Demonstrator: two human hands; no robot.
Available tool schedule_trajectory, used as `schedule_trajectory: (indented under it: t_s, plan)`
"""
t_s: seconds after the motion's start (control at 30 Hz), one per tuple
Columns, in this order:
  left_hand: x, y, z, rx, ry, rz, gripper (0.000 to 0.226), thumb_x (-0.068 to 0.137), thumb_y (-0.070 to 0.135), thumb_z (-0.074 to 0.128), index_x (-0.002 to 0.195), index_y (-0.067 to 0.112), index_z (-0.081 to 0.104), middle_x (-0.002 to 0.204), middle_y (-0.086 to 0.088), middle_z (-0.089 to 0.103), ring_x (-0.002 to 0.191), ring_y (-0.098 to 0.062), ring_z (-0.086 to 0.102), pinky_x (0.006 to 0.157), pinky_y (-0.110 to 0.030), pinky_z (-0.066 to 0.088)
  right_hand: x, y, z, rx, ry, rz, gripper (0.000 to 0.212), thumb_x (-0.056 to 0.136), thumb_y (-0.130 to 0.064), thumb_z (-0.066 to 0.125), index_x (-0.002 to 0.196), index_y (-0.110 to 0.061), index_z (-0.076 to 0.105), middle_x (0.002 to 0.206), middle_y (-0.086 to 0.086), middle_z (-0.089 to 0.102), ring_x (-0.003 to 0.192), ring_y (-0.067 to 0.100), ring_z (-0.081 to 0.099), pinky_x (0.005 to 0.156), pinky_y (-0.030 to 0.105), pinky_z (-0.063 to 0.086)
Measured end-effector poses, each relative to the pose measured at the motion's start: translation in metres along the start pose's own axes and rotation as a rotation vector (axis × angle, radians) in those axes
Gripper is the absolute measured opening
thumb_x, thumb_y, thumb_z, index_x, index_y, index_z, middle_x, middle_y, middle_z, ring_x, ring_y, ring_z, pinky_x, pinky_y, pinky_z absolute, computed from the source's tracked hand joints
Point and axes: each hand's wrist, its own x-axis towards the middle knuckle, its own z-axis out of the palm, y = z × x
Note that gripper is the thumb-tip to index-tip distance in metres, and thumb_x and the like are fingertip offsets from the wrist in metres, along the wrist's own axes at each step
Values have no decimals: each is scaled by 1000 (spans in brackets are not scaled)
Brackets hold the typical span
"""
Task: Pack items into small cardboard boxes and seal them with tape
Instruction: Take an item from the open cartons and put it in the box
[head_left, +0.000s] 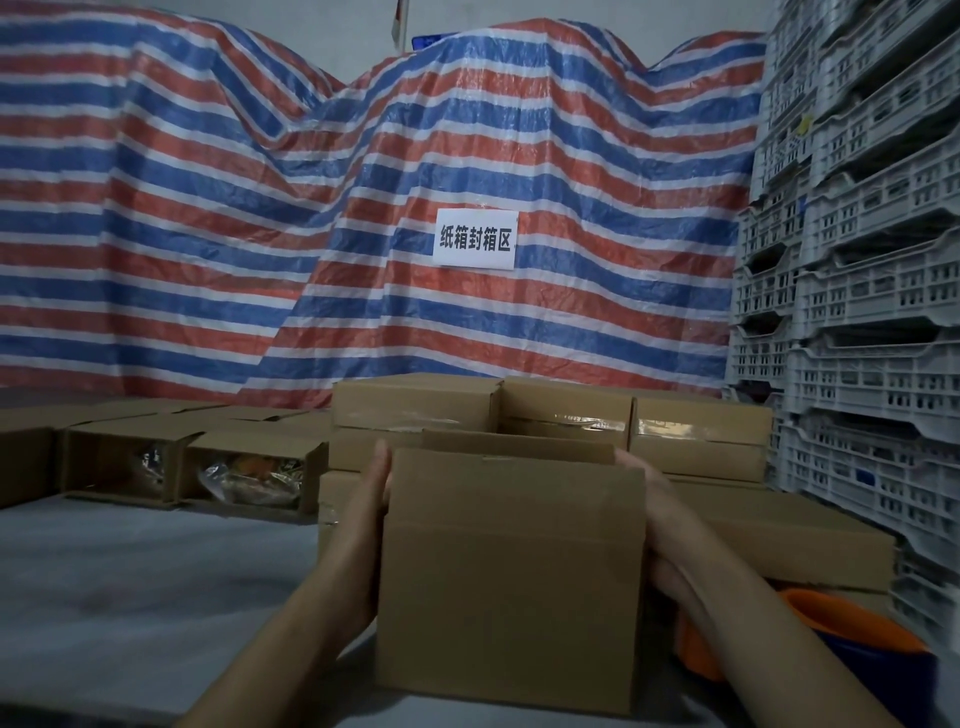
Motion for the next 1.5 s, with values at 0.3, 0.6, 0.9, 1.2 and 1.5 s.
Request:
schedule_trajectory:
  t_s: [0.3, 0.6, 0.9, 1.2, 1.5]
  plan:
    - [-7, 6, -11, -74, -140, -54, 108, 32, 77, 83, 120, 19, 63, 111, -17, 72, 101, -32, 70, 81, -42, 55, -1, -1, 0, 59, -3, -30, 18, 63, -28, 74, 81, -29, 78, 83, 7, 78, 67, 17, 74, 50, 26, 54]
    - [-9, 9, -5, 20, -104, -37, 32, 77, 54, 58, 85, 30, 78, 91, -9, 75, 80, -23, 73, 73, -35, 53, 7, 6, -4, 51, -29, -14, 27, 89, -2, 64, 86, -24, 79, 92, 11, 78, 75, 21, 76, 54, 27, 57]
    - [-1, 8, -4, 38, -67, -85, 27, 96, 30, 46, 86, 17, 67, 85, -11, 66, 74, -25, 61, 68, -36, 48, 5, 4, -5, 71, -38, -21, 23, 93, -10, 59, 100, -22, 77, 100, 11, 77, 81, 21, 75, 63, 32, 57]
    - [4, 4, -4, -31, 2, -55, 15, 93, 20, 53, 88, 28, 65, 87, -3, 66, 64, -17, 63, 55, -30, 51, 0, 2, -14, -56, -214, -181, 71, 74, -15, 79, 136, -39, 51, 115, -7, 73, 108, 18, 70, 81, 28, 59]
    - [7, 5, -6, -100, -23, 104, 60, 85, 8, 58, 131, 45, 44, 98, 16, 75, 90, -11, 73, 62, -25, 58, 3, 6, -16, -55, -196, -187, 71, 71, -18, 80, 132, -44, 55, 117, -5, 73, 108, 19, 70, 80, 29, 59]
